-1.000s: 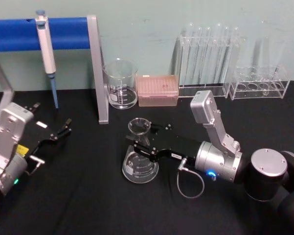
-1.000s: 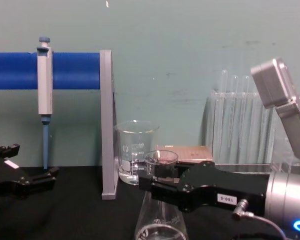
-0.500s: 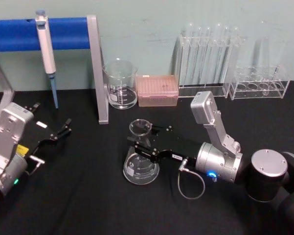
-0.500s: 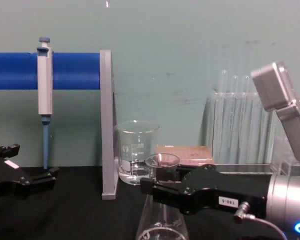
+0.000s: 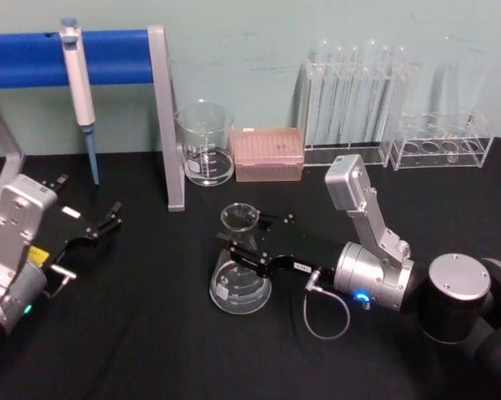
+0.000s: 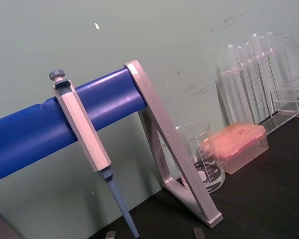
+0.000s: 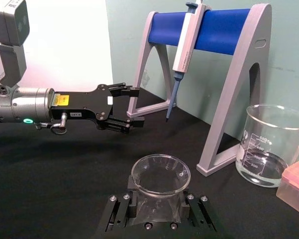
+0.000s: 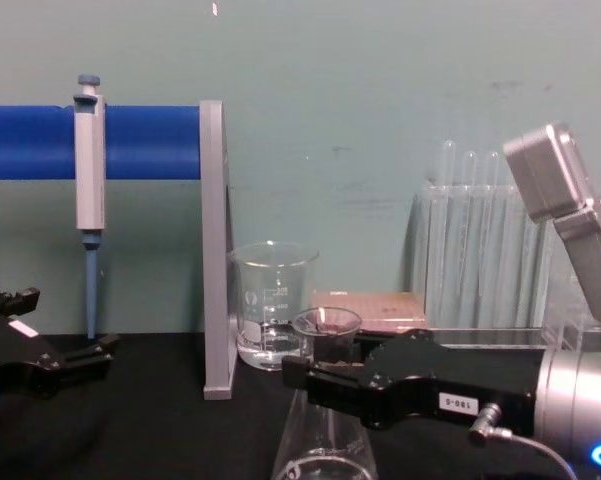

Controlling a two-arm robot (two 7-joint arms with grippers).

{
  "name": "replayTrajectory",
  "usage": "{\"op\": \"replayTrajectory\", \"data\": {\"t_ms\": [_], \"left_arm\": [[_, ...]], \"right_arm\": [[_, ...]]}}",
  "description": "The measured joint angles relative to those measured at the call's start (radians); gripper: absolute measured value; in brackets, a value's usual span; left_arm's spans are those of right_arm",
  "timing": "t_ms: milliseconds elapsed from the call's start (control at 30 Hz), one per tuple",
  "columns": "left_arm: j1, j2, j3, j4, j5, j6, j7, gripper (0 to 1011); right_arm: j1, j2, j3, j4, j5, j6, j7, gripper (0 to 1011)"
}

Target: Grasp the erlenmeyer flask with one hand, shake it three times, then place it back.

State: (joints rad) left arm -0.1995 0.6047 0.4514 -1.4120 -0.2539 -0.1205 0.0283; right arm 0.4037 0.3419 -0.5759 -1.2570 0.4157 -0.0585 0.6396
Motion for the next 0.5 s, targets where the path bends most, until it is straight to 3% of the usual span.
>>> {"op": "replayTrajectory", "data": {"t_ms": [500], "left_arm": [[0.000,0.000,0.000,0.000,0.000,0.000,0.000,1001]], "right_arm": [[0.000,0.000,0.000,0.000,-0.001,0.000,0.000,453]]}}
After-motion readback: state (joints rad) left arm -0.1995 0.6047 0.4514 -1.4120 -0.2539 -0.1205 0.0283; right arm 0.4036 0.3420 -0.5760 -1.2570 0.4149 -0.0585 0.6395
